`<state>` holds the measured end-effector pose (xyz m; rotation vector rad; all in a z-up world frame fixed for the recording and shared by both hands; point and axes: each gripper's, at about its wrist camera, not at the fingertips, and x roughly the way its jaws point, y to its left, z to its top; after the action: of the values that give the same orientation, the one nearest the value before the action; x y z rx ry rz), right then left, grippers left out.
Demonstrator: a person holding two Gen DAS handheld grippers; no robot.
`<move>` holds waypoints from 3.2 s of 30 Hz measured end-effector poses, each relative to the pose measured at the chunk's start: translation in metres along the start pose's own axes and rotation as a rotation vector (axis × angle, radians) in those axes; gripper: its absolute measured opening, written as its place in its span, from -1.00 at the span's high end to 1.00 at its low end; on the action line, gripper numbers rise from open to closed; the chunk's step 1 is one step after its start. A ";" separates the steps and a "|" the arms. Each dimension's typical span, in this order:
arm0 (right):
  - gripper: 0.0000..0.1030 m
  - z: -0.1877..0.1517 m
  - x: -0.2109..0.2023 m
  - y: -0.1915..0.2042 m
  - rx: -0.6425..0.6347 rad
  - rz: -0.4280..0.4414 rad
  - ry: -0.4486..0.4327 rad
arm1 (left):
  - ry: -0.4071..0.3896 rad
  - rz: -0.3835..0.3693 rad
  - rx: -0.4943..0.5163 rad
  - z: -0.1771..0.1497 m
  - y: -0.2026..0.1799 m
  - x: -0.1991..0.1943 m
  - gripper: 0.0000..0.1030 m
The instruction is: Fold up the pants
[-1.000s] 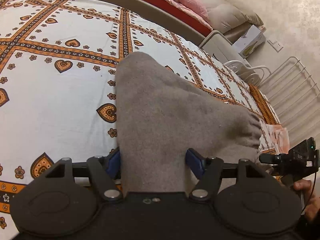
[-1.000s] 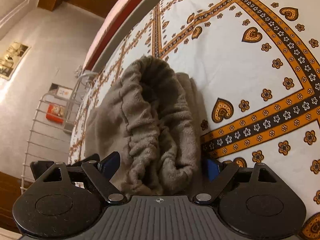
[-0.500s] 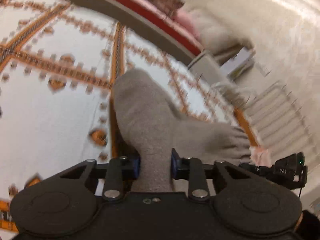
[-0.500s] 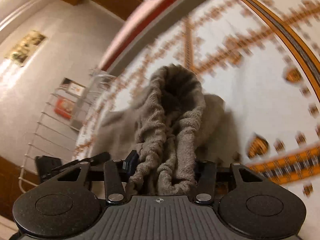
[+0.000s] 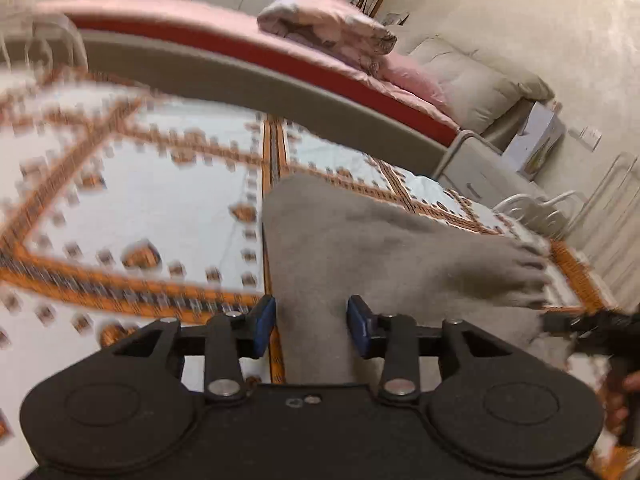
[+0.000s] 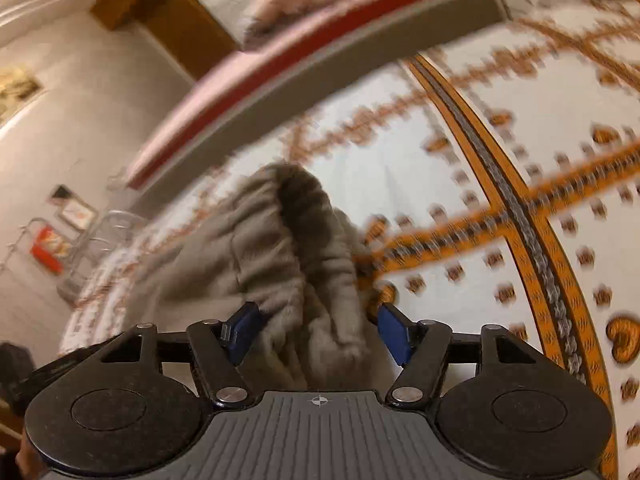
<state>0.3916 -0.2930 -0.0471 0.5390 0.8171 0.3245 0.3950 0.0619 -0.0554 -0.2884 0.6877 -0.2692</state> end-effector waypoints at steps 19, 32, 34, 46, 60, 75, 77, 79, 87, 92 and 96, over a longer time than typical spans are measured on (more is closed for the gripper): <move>-0.78 -0.021 0.023 0.037 -0.208 -0.150 0.091 | 0.042 0.109 0.071 -0.024 0.002 0.010 -0.42; -1.00 -0.025 -0.063 0.051 -0.211 -0.099 -0.053 | -0.097 0.126 0.165 -0.022 -0.028 -0.074 -0.78; -1.00 -0.038 -0.083 0.056 -0.238 -0.111 -0.058 | -0.090 0.150 0.162 -0.026 -0.035 -0.091 -0.83; -1.00 -0.140 -0.193 0.111 -0.356 -0.129 -0.267 | -0.212 0.158 0.181 -0.096 -0.082 -0.217 -0.88; -1.00 -0.223 -0.220 0.163 -0.495 -0.058 -0.261 | -0.276 0.146 0.267 -0.171 -0.123 -0.274 -0.88; -1.00 -0.219 -0.207 0.160 -0.465 -0.083 -0.252 | -0.268 0.106 0.267 -0.172 -0.126 -0.266 -0.88; -1.00 -0.220 -0.207 0.161 -0.472 -0.086 -0.252 | -0.268 0.105 0.267 -0.173 -0.127 -0.265 -0.88; -1.00 -0.220 -0.206 0.160 -0.470 -0.088 -0.248 | -0.269 0.105 0.267 -0.173 -0.127 -0.265 -0.88; -1.00 -0.218 -0.204 0.158 -0.450 -0.086 -0.242 | -0.257 0.097 0.274 -0.174 -0.129 -0.263 -0.88; -1.00 -0.219 -0.204 0.158 -0.453 -0.090 -0.238 | -0.256 0.095 0.276 -0.174 -0.129 -0.262 -0.88; -1.00 -0.218 -0.204 0.157 -0.449 -0.090 -0.237 | -0.254 0.095 0.277 -0.174 -0.130 -0.262 -0.88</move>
<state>0.0832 -0.1889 0.0418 0.1157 0.5142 0.3409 0.0675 -0.0001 0.0140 -0.0239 0.4053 -0.2290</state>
